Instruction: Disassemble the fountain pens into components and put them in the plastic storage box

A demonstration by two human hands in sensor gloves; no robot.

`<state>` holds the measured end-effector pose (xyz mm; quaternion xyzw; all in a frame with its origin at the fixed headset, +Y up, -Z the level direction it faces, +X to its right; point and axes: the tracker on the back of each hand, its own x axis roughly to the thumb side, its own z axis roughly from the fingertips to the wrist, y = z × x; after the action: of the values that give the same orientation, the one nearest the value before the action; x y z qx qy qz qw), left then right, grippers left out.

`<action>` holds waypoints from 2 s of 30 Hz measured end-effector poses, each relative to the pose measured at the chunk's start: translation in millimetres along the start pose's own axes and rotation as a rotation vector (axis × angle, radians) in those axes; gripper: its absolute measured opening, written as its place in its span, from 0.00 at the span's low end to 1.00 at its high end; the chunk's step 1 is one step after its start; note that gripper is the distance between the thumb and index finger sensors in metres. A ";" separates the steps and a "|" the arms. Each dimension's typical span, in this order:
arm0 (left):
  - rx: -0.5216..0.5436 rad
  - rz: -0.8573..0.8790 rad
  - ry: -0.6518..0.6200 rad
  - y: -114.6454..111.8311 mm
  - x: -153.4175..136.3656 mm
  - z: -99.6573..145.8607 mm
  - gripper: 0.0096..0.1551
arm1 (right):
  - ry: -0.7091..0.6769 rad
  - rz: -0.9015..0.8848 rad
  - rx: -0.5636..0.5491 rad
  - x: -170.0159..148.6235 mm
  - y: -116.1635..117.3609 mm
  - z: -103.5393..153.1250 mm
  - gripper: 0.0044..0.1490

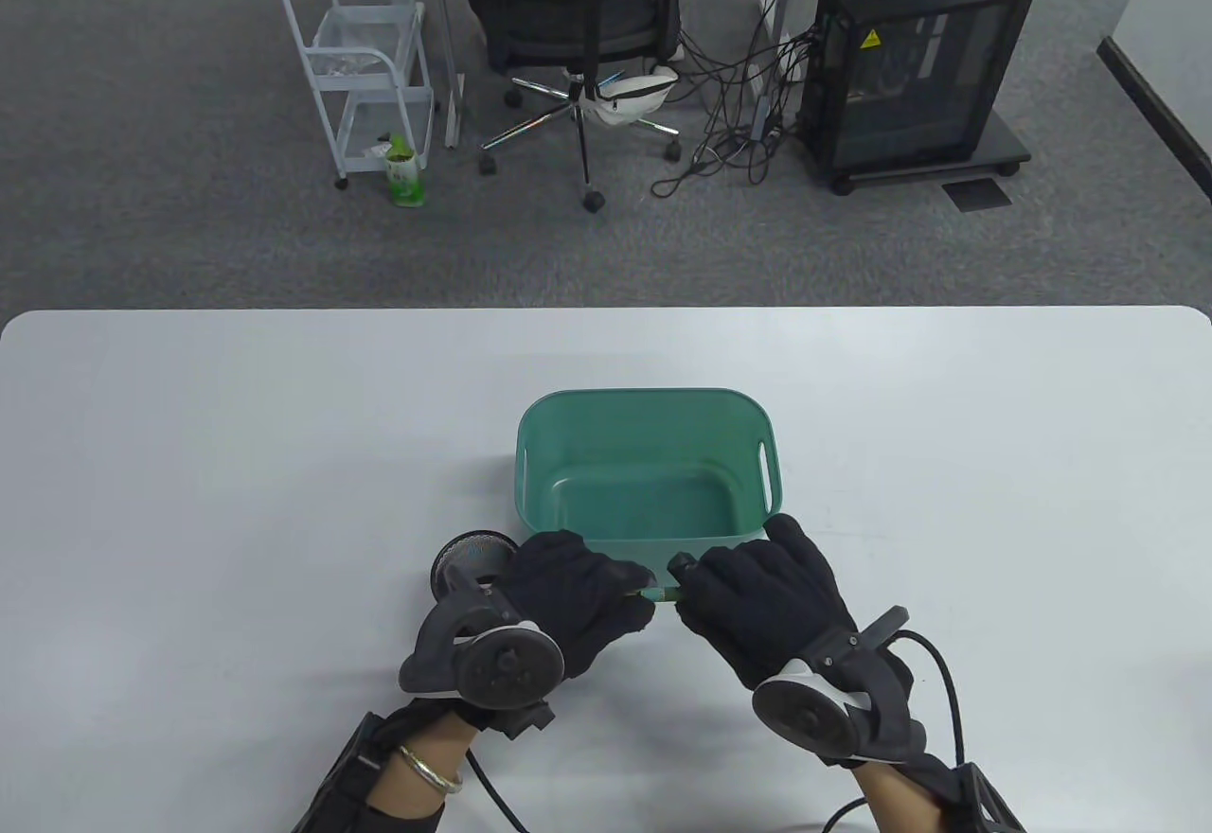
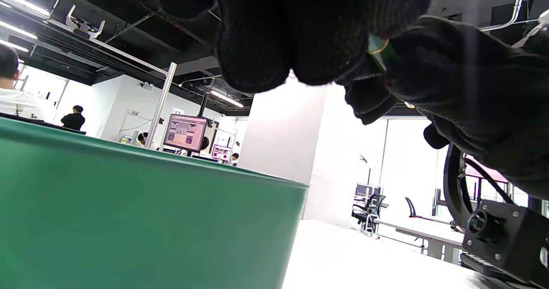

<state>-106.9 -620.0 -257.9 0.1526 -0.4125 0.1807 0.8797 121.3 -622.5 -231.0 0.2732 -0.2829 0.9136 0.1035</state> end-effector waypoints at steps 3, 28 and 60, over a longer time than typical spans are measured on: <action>-0.002 0.013 -0.001 1.6 -1.0 -0.3 0.26 | -0.002 -0.017 -0.005 -1.7 0.3 -0.3 0.27; 0.027 0.018 -0.024 7.9 0.5 1.8 0.26 | -0.028 -0.087 -0.035 -7.8 -0.7 -0.6 0.27; 0.224 0.004 0.167 48.2 -32.1 26.5 0.26 | 0.136 -0.028 -0.141 -50.6 -32.0 7.2 0.27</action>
<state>-165.2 -594.5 -260.9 0.2332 -0.3153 0.2396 0.8882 177.4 -602.2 -239.5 0.2064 -0.3348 0.9064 0.1543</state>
